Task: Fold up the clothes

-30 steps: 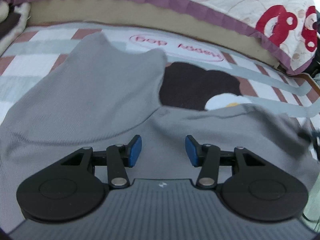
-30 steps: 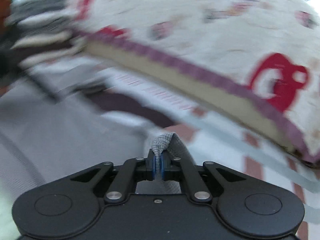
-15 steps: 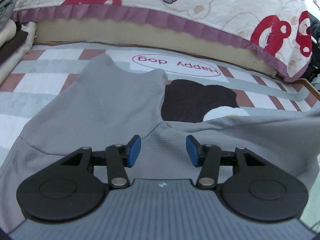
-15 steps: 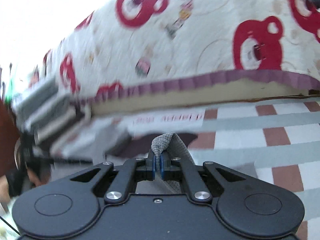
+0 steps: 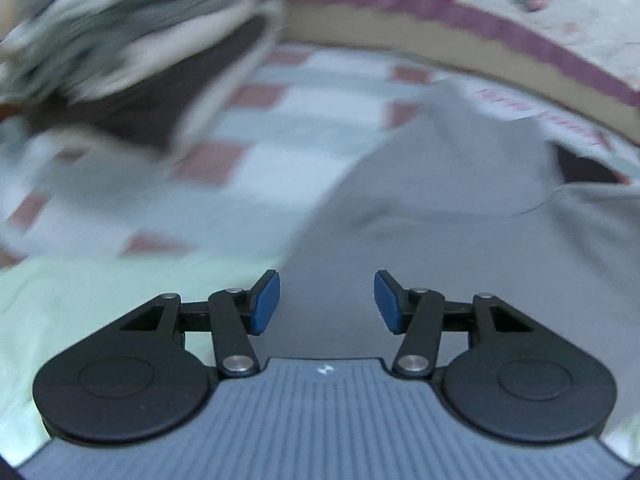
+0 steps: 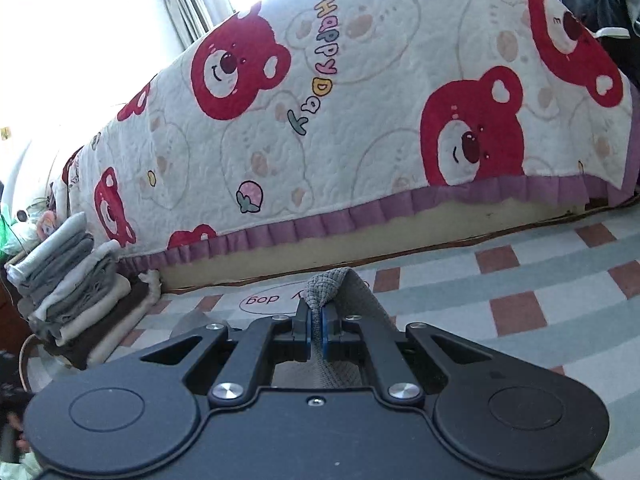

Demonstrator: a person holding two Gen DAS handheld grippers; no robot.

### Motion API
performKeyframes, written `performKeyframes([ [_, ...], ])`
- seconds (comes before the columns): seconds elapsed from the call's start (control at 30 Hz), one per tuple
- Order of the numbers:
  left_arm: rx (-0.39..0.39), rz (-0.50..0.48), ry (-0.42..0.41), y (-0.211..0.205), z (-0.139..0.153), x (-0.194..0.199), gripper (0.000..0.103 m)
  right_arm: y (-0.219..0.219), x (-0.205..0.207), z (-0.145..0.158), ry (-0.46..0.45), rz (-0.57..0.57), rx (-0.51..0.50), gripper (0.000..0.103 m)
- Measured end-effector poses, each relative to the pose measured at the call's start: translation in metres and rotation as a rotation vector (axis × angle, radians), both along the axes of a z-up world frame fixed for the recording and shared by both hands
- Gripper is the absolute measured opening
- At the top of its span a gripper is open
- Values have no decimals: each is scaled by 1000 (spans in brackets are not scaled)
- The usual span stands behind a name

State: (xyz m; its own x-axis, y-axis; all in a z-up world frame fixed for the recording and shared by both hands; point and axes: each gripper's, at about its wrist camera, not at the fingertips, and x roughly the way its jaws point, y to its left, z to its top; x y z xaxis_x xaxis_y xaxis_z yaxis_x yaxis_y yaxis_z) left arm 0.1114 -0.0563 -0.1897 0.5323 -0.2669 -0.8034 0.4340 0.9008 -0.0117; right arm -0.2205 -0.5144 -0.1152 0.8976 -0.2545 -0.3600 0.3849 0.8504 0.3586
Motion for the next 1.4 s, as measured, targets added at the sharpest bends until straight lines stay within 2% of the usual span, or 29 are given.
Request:
performKeyframes([
  [0.07,-6,-4,42,27,-6,-7,52,3,5,-5,-2,-5,9,6],
  [0.17,-79,18,114,51,-14,-13,53,9,18,-20,5,-15,43,6],
  [0.23,-145,37,129,58,-15,-16,53,15,26,-28,15,-10,61,6],
  [0.33,-226,22,107,58,-12,-19,53,23,38,-40,30,-2,86,6],
  [0.37,-238,4,96,56,-11,-19,48,25,41,-42,38,5,91,6],
  [0.47,-212,-95,43,44,-5,-25,10,30,44,-47,58,15,98,6],
  [0.63,-106,-341,-139,12,10,-61,10,30,41,-59,92,-15,121,6],
  [0.7,-84,-411,-142,-1,8,-69,12,29,41,-63,103,-20,125,6],
  [0.77,-80,-454,-103,-10,3,-71,13,28,41,-65,109,-24,129,6],
  [0.83,-68,-524,-111,-16,4,-81,19,27,42,-66,115,-25,131,6],
  [0.87,-60,-564,-122,-19,6,-86,31,27,42,-66,119,-24,128,6],
  [0.9,-54,-589,-145,-21,8,-91,37,27,42,-67,123,-23,126,7],
  [0.97,-76,-576,-172,-18,14,-92,38,26,42,-67,129,-22,123,7],
  [1.03,-140,-513,-178,-10,21,-82,38,25,41,-69,131,-28,125,7],
  [1.07,-160,-469,-203,-6,23,-77,38,24,41,-69,132,-32,127,7],
  [1.13,-178,-353,-306,3,29,-68,41,23,41,-70,132,-35,129,7],
  [1.2,-205,-291,-398,11,29,-58,56,22,41,-70,131,-37,129,7],
  [1.27,-195,-265,-334,13,20,-37,59,21,41,-71,131,-38,131,7],
  [1.4,-228,-193,-51,21,-12,6,57,21,42,-71,129,-40,132,7],
])
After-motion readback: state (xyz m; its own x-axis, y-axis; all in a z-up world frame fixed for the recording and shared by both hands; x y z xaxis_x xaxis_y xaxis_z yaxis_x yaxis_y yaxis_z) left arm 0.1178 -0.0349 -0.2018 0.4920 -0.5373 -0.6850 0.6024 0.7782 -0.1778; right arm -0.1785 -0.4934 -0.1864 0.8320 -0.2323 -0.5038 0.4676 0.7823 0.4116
